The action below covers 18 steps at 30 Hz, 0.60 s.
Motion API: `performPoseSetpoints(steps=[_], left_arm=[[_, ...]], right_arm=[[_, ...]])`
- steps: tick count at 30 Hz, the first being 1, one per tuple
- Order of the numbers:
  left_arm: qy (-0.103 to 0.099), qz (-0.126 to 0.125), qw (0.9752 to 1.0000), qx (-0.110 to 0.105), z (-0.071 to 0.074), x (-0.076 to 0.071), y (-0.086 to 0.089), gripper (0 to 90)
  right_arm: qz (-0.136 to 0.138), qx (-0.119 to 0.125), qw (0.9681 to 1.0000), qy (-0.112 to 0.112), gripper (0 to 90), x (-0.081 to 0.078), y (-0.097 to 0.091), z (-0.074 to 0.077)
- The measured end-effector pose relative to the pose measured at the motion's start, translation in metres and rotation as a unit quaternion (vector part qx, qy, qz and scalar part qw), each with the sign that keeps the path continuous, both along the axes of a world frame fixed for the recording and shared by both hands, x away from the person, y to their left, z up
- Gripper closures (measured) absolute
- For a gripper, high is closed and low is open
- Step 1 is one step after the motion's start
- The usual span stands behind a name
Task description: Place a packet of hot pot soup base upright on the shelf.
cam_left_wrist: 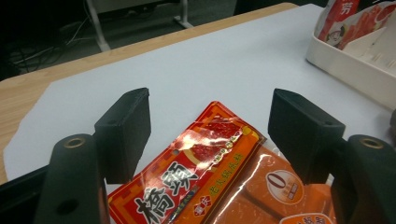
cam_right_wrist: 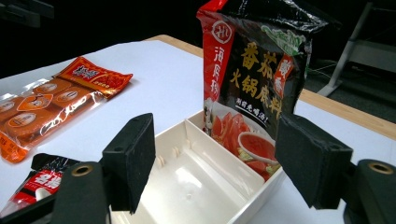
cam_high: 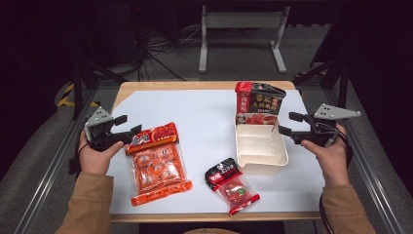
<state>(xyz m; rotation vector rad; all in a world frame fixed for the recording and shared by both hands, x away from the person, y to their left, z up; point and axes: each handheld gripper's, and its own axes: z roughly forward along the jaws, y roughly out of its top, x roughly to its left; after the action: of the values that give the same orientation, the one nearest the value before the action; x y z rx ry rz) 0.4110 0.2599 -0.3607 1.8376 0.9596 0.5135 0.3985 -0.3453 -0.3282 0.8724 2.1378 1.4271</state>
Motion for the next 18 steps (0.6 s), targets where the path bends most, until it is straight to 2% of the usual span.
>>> performPoseSetpoints(steps=[5,8,10,12,18], left_arm=[[0.012,0.018,0.9997,-0.008,-0.012,0.006,0.010,31.2],[0.013,0.034,0.9990,-0.026,-0.017,0.008,0.015,31.2],[0.016,0.041,0.9988,-0.023,-0.020,0.011,0.016,31.2],[0.030,0.045,0.9984,-0.016,-0.024,0.014,0.017,30.9],[0.055,0.061,0.9966,-0.003,-0.039,0.022,0.019,30.7]], right_arm=[[0.000,-0.002,1.0000,0.005,29.6,0.001,-0.002,-0.003],[0.000,0.002,1.0000,0.006,29.4,0.003,-0.002,-0.005],[0.000,0.003,1.0000,0.006,29.4,0.004,-0.002,-0.006],[0.002,0.003,1.0000,0.006,29.4,0.004,-0.001,-0.006],[0.002,0.002,1.0000,0.007,29.0,0.005,-0.001,-0.007]])
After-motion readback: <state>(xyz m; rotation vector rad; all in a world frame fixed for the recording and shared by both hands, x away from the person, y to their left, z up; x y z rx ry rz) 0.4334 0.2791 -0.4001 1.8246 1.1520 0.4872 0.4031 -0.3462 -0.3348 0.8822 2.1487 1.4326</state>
